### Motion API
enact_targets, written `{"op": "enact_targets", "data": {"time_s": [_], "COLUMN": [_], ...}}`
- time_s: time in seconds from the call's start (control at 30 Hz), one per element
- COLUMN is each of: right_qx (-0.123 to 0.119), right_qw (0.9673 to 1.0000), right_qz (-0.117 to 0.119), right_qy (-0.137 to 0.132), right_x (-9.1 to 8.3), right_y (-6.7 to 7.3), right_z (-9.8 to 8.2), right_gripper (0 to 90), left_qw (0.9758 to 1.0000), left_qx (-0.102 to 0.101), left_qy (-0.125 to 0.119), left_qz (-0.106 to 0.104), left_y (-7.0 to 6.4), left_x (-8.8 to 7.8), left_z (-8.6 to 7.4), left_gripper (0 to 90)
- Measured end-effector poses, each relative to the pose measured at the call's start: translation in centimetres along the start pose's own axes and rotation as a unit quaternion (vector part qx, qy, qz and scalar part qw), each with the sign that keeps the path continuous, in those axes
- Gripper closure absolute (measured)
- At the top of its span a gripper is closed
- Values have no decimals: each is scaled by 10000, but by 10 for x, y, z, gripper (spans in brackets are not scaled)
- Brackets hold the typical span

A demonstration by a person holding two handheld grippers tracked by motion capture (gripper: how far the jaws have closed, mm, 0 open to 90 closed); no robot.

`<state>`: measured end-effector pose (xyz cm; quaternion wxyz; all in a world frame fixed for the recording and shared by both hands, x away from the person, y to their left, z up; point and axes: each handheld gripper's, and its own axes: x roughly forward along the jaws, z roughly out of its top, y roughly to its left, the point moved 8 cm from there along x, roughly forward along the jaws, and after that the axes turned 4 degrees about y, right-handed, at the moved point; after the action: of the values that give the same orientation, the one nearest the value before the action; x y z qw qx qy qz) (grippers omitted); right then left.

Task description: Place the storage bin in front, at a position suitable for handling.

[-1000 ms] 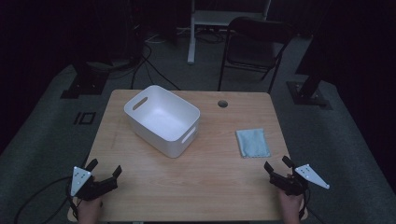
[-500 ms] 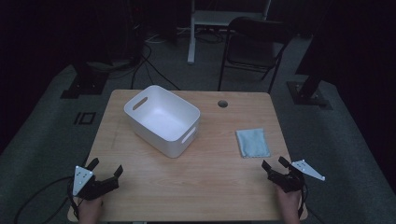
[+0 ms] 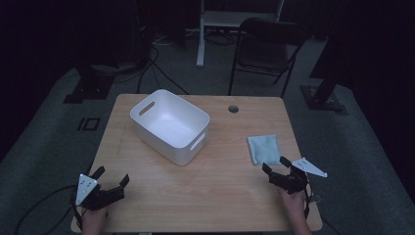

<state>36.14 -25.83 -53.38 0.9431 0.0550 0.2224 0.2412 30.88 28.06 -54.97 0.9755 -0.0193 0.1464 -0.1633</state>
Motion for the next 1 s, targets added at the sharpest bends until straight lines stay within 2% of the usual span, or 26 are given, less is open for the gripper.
{"op": "enact_targets", "data": {"time_s": [0.3, 0.53, 0.7, 0.8, 0.9, 1.0], "right_qx": [-21, -233, -299, -402, -423, -532], "right_qw": [9998, 9993, 9986, 9984, 9985, 9984], "right_qz": [186, 290, 433, 342, 303, 131], "right_qy": [10, -24, 99, 183, 174, 105], "right_x": [14, 23, 32, 38, 40, 43], "right_y": [13, 26, 34, 39, 40, 42], "right_z": [13, 27, 36, 46, 50, 58], "right_gripper": [115, 115, 110, 110, 110, 112], "left_qw": [10000, 9999, 9999, 9999, 9999, 9999], "left_qx": [-32, -38, 4, 24, 21, 26], "left_qy": [50, 77, 77, 100, 111, 107], "left_qz": [-31, -68, -91, -103, -115, -120], "left_y": [0, -1, -1, -2, -3, -3], "left_x": [1, 1, 1, 1, 1, 1], "left_z": [-2, -3, -2, -3, -3, -3], "left_gripper": [14, 14, 14, 14, 14, 14]}}
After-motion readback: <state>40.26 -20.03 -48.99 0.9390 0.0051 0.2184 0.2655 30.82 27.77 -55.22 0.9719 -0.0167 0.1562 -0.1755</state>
